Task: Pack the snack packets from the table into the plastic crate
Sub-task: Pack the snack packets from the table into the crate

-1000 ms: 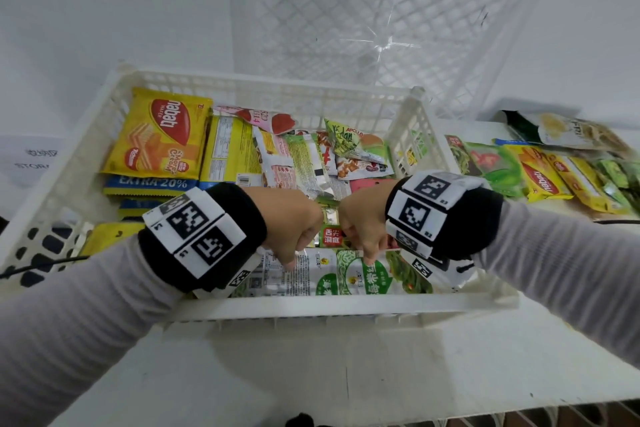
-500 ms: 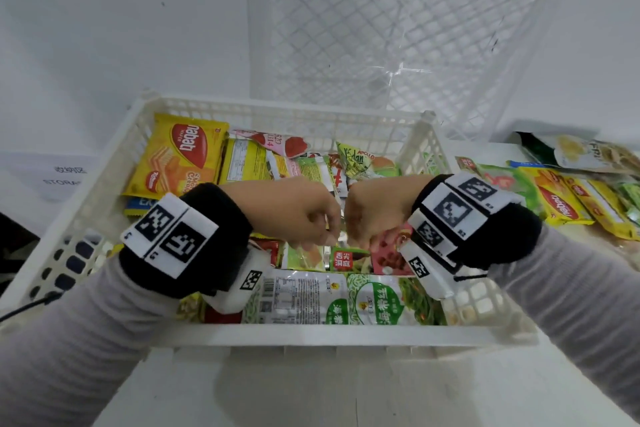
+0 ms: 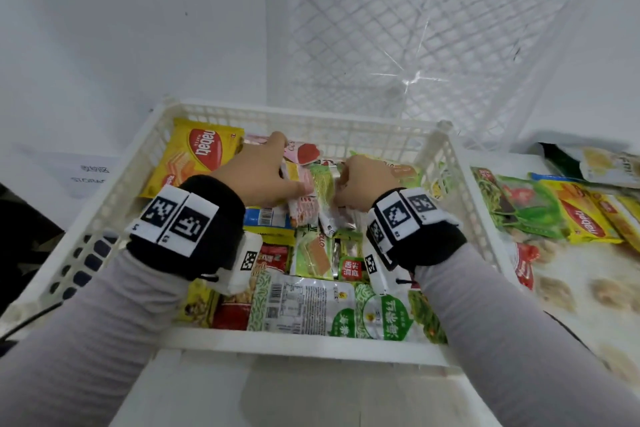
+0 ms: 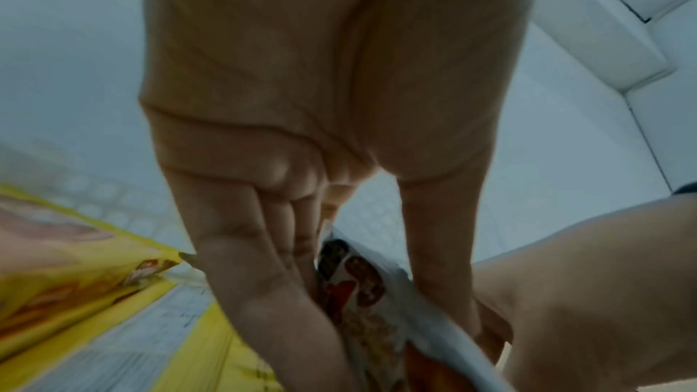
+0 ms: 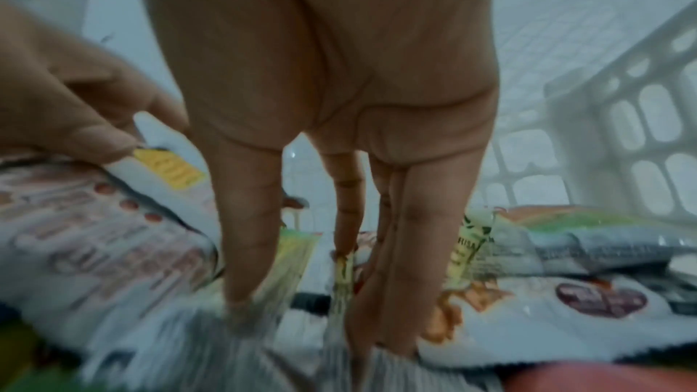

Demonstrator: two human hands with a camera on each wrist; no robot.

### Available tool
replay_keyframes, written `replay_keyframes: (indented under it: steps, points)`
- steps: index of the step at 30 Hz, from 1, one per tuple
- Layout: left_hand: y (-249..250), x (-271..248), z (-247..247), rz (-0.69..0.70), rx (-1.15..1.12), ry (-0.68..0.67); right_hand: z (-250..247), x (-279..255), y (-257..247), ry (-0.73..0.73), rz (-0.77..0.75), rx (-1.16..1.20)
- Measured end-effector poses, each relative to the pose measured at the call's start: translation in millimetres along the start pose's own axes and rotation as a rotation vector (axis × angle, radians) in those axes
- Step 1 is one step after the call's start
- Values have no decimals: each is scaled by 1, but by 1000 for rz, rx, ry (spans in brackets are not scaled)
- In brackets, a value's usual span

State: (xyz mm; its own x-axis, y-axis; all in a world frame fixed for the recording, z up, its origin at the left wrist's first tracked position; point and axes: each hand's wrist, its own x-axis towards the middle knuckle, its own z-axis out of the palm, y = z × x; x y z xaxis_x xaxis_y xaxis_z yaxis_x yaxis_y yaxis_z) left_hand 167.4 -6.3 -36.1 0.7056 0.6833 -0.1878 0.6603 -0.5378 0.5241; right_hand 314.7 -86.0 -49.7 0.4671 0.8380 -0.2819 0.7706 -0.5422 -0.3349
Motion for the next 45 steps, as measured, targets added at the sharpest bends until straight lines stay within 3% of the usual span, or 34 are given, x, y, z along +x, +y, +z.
replay_keyframes:
  steps: [4,7,10,14,19,22,24,29,34,42,45]
  points:
    - [4,0,2,-2,-9,-29,6,3,4,-18,28,56]
    - [6,0,4,1,103,4,0,5,8,-91,34,233]
    - [6,-1,4,14,172,62,-14,3,13,-194,37,376]
    - [10,-2,1,153,82,216,-34,-5,23,-168,82,513]
    - [25,-11,8,427,32,286,-49,-25,46,-136,163,165]
    - [35,-15,22,628,212,160,-49,-35,51,-146,207,66]
    - [37,-15,36,676,387,47,-43,-39,49,-183,232,10]
    - [36,-17,56,623,763,-141,-15,-35,46,-241,302,-59]
    - [42,-22,49,670,801,91,-2,-34,47,-137,355,-79]
    - [29,-23,48,488,860,-41,-5,-47,39,-117,122,-193]
    - [33,-22,44,494,751,64,-3,-49,34,-159,9,-282]
